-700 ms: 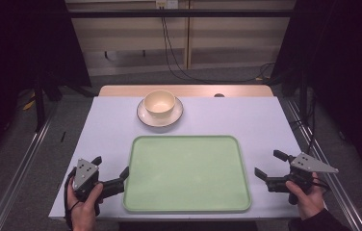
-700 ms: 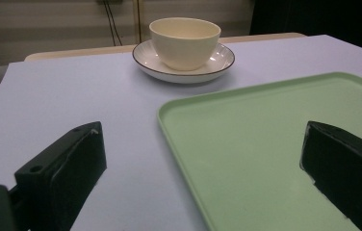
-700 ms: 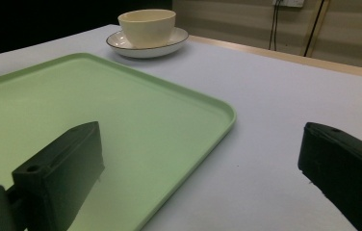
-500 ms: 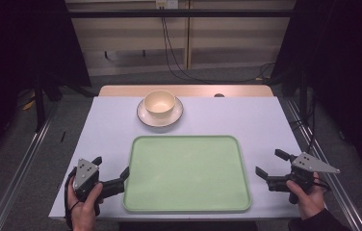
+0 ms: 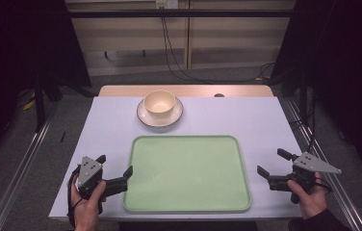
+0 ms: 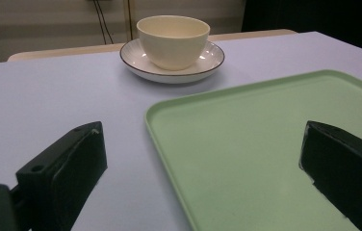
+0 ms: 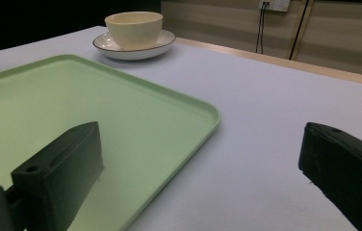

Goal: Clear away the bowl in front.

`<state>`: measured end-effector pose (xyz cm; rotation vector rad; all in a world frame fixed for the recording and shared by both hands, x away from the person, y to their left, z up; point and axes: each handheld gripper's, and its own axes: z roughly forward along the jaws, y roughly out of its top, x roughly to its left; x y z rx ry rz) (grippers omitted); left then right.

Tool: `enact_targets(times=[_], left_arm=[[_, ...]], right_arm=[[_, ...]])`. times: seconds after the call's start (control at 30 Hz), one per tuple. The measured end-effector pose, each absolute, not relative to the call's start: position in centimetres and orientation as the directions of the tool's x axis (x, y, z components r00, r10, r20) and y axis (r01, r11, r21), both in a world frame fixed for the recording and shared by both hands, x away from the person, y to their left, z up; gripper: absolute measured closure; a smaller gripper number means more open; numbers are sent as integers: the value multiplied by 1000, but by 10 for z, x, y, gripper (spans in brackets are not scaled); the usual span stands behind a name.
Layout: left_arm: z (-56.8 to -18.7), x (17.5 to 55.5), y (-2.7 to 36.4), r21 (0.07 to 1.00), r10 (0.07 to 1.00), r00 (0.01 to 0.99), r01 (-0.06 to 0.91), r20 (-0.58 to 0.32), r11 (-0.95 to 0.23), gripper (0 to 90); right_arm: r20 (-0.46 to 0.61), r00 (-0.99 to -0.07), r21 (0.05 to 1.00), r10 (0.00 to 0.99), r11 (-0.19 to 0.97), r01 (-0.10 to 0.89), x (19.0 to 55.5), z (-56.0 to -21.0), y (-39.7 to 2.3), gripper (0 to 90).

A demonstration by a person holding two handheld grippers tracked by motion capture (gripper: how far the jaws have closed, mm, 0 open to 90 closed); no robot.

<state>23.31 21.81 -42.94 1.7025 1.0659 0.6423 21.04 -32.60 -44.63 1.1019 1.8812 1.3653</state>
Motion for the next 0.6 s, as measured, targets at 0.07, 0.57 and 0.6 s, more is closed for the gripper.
enact_targets(times=[0.07,0.57,0.6], left_arm=[[-428,234,218,926,873,484,353,-59,-133,23],[-423,258,213,905,846,530,384,-57,-180,15],[-423,260,212,906,845,531,384,-60,-176,16]], right_arm=[[24,-506,946,862,144,290,211,-447,-326,16],[51,-518,945,854,126,302,211,-446,-328,19],[61,-511,945,857,116,307,211,-447,-327,20]])
